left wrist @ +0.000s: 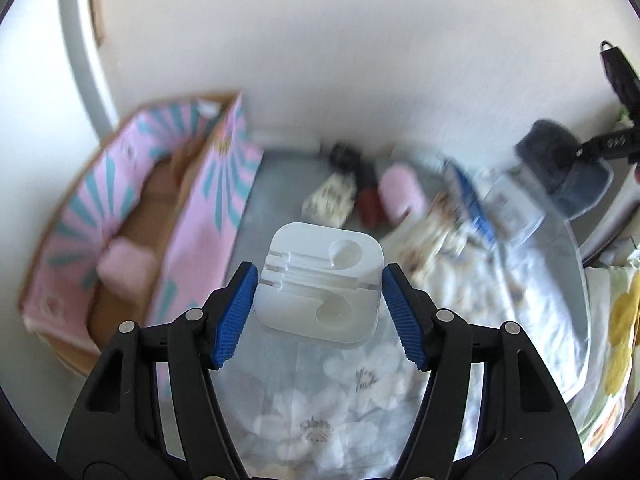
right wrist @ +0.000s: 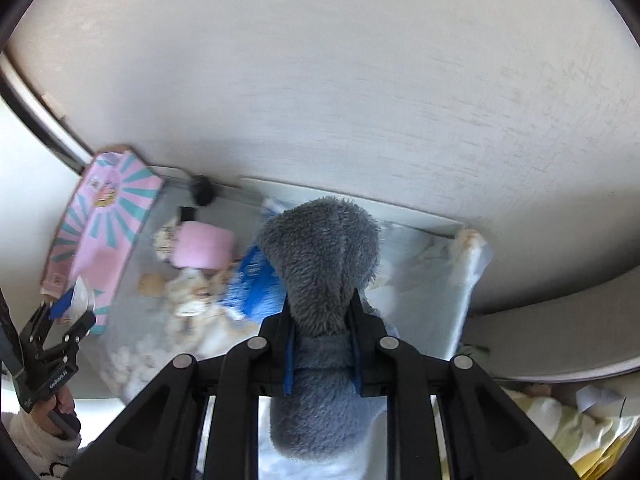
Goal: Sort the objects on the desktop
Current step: 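Grasp the white earphone case with left tool while right tool grasps the grey mitten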
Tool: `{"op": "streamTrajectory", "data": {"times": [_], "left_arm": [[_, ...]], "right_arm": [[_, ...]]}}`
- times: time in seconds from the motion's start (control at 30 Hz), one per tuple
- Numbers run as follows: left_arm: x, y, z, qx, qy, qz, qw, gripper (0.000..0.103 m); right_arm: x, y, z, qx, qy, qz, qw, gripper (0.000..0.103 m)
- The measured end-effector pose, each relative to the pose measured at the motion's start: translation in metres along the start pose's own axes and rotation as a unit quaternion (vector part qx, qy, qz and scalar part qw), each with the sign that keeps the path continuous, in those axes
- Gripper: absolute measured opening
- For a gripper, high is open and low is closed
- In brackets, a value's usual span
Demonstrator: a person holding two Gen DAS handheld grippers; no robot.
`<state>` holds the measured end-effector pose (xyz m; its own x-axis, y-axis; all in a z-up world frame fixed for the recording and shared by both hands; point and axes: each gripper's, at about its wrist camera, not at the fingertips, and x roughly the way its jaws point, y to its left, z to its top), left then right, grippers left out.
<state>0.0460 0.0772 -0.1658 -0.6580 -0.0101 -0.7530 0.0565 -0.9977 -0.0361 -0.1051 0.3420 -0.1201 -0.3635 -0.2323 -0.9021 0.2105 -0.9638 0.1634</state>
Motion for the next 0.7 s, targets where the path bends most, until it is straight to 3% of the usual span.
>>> {"op": "streamTrajectory", "data": {"times": [0.37,0.47,0.7], "left_arm": [[-0.047,0.026,0.068,0.040,-0.002,-0.031,0.9987,0.062],[-0.054,0.040,0.081,0.030,0.001,-0.043,0.9987,0.062],[-0.062,0.082,0.095,0.011,-0.004,-0.026,0.9996,0.062]], "right_arm": [[-0.021,0.078,0.001,-0.026,-0.032,0.040,0.998,0.019],[-0.026,0.097,0.007,-0.036,-0.036,0.050,0.997,0.019],[-0.024,0.155,0.028,-0.077,-0.045,0.064,0.994,0.019]]}}
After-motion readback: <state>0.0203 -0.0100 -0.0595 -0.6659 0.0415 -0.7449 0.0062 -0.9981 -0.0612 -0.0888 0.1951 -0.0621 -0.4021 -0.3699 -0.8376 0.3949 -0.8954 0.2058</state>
